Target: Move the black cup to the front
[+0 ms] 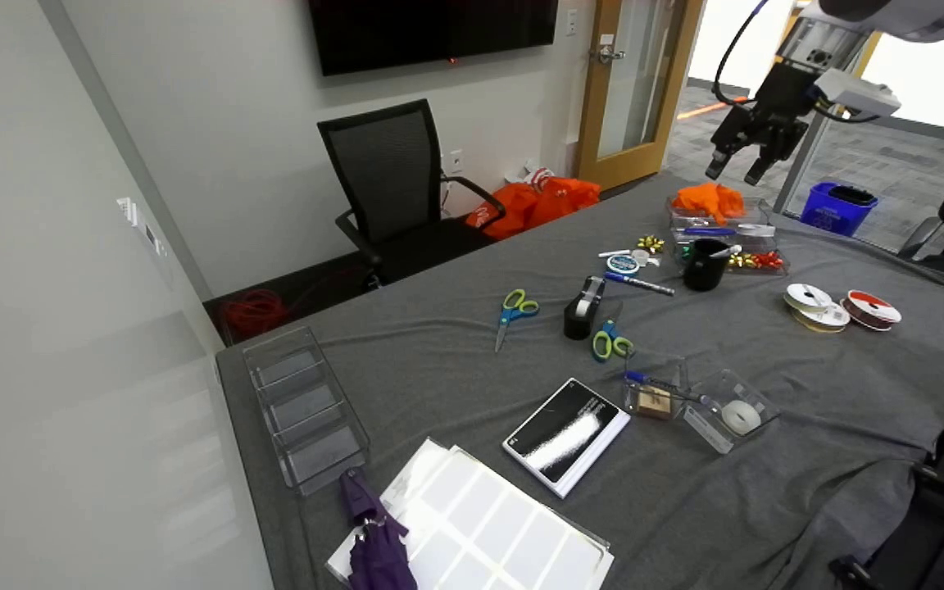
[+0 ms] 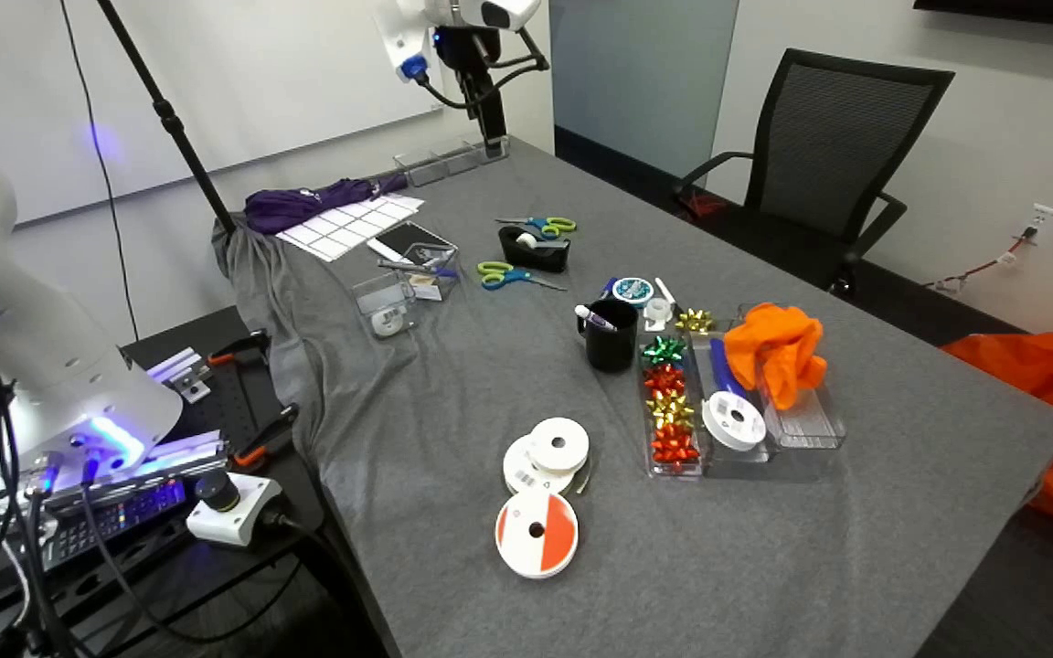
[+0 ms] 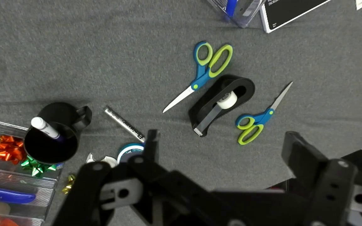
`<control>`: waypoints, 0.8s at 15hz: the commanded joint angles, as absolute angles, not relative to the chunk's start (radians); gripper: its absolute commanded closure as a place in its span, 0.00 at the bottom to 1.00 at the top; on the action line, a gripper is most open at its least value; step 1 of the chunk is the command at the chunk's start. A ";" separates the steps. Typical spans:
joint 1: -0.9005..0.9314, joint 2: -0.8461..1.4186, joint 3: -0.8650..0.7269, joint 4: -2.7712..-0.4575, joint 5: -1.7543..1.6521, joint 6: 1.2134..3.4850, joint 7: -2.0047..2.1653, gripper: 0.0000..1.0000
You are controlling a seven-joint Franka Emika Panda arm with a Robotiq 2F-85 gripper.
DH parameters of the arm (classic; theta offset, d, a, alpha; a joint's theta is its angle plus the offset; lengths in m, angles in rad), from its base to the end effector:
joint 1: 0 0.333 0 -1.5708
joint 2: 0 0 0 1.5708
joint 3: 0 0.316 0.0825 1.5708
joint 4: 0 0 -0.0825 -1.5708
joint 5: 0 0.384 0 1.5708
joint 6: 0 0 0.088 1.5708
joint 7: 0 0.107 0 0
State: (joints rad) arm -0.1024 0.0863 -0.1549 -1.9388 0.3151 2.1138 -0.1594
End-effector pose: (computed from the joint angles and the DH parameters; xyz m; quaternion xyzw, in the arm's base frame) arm 0.5734 -0.1341 0.4500 -0.9827 0.1226 -0.0709 0.1192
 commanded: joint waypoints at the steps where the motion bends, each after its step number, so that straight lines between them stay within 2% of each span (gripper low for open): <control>1: -0.145 0.192 -0.155 -1.835 0.329 2.053 -0.172 0.00; 8: -0.256 0.404 -0.138 -1.675 0.371 2.022 -0.219 0.00; 12: -0.267 0.472 -0.124 -1.701 0.449 2.141 -0.122 0.00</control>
